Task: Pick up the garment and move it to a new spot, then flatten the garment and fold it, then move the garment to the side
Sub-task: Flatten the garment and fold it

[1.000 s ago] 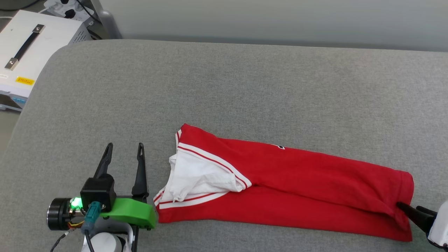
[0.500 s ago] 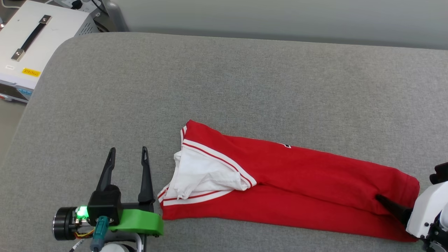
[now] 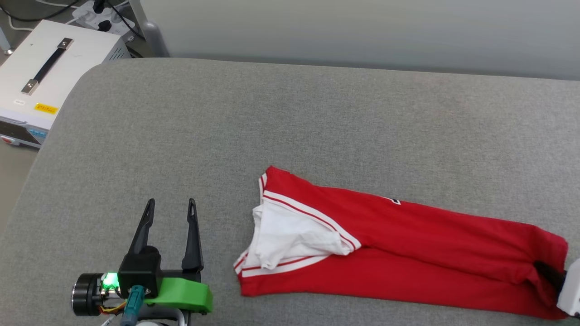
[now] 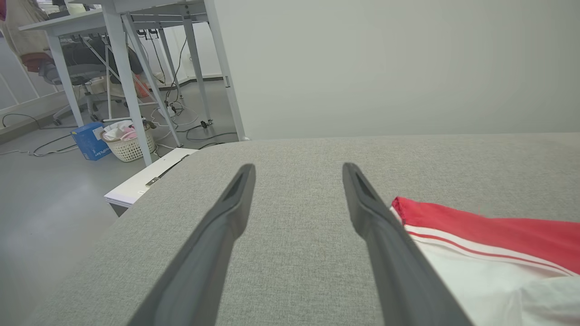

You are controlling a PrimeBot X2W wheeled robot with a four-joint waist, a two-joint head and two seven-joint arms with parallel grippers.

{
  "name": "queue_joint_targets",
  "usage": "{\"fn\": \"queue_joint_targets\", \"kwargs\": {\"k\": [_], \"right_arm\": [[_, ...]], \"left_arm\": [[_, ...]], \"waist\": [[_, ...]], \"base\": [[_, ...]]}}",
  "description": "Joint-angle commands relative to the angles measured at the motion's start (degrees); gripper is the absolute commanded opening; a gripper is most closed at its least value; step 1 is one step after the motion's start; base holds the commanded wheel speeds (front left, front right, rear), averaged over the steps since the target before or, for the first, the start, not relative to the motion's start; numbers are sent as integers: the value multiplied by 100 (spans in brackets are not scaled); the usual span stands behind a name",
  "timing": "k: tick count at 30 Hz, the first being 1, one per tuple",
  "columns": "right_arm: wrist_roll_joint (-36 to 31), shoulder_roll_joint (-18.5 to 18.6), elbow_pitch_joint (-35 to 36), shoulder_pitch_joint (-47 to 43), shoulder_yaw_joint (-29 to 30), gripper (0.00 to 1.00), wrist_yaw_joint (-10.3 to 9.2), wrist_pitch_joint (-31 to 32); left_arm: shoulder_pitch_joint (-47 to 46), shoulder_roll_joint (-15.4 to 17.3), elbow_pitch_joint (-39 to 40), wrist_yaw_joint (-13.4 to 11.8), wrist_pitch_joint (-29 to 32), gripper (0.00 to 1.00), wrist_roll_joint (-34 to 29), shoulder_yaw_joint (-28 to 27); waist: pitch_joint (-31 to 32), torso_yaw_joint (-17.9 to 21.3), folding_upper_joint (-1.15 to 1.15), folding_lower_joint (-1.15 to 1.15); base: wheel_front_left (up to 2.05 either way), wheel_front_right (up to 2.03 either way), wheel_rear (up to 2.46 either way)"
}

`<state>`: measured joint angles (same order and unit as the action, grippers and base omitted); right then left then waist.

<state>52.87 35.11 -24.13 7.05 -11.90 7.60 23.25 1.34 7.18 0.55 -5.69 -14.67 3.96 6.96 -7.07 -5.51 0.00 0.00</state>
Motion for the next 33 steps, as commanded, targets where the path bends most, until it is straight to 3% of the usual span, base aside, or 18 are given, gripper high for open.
{"fn": "queue_joint_targets", "kwargs": {"k": [1,6,10,18,25,33], "right_arm": [[-5,152,-110,-61,92,0,-11,-95],[-171,544,-402,-113,312,0,-11,-286],[-69,584,-365,-173,337,0,-11,-212],[253,625,722,-405,110,0,-11,214],[230,450,1992,-159,-184,0,-11,685],[-169,26,2400,809,-1185,0,-11,1341]], "left_arm": [[104,-39,-8,51,-32,100,-70,-34],[175,-79,-34,142,-32,100,-130,-95],[230,-103,-56,195,-32,100,-170,-122],[320,-138,-88,269,-33,100,-223,-161],[255,-179,-73,310,-33,100,-257,-155],[69,-228,-89,357,-33,100,-286,-82]], "waist": [[50,14,0,0],[165,39,0,0],[248,49,0,0],[344,55,0,0],[237,29,0,0],[21,-74,0,0]], "base": [[0,0,0],[0,0,0],[0,0,0],[0,0,0],[0,0,0],[0,0,0]]}}
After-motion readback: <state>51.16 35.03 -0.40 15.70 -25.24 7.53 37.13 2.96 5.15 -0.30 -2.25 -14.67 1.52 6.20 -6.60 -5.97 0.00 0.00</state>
